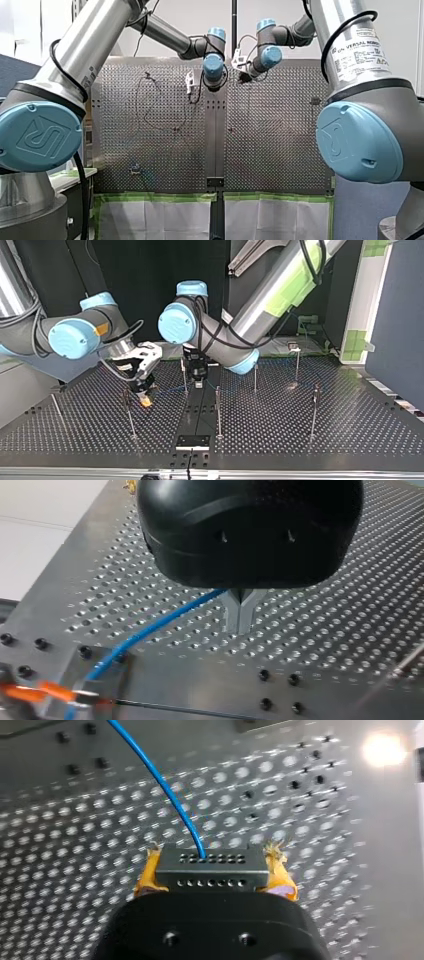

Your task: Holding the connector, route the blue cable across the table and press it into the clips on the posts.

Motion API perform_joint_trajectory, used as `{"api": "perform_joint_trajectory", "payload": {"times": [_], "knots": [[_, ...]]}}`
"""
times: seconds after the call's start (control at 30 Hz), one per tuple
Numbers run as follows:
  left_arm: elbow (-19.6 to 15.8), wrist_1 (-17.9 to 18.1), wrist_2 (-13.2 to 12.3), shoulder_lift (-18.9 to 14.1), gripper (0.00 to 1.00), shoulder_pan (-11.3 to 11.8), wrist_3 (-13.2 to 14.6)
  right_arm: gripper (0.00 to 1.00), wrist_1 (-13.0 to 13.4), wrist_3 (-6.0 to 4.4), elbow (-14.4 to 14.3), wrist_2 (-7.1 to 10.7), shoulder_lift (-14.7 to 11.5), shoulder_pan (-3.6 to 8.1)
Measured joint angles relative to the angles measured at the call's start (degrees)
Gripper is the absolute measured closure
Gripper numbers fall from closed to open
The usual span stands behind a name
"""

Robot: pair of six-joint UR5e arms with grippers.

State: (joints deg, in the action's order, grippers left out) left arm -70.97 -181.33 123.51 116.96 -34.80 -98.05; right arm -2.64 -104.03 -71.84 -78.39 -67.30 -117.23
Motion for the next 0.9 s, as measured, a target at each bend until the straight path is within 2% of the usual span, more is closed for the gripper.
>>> {"api": "perform_joint_trajectory", "payload": {"times": [0.23, 0.43, 0.67, 0.9], "knots": [[-4.2, 4.0, 0.1, 0.0, 1.0, -0.9, -0.9, 1.0, 0.2, 0.02, -3.8, -0.22, 0.0, 0.42], [-7.6, 7.3, -1.6, 0.0, 1.0, -1.1, -1.1, 1.0, 0.9, -0.13, -6.9, -0.39, 0.0, 1.02], [-11.0, 10.7, -4.2, 1.0, 1.0, -0.6, -1.2, 1.0, 3.8, -0.97, -10.4, -0.55, 0.0, 1.5], [-14.7, 14.4, -5.6, 3.0, 1.0, -0.5, -1.3, 1.0, 7.3, 0.07, -13.9, -0.66, 0.1, 1.75]]}}
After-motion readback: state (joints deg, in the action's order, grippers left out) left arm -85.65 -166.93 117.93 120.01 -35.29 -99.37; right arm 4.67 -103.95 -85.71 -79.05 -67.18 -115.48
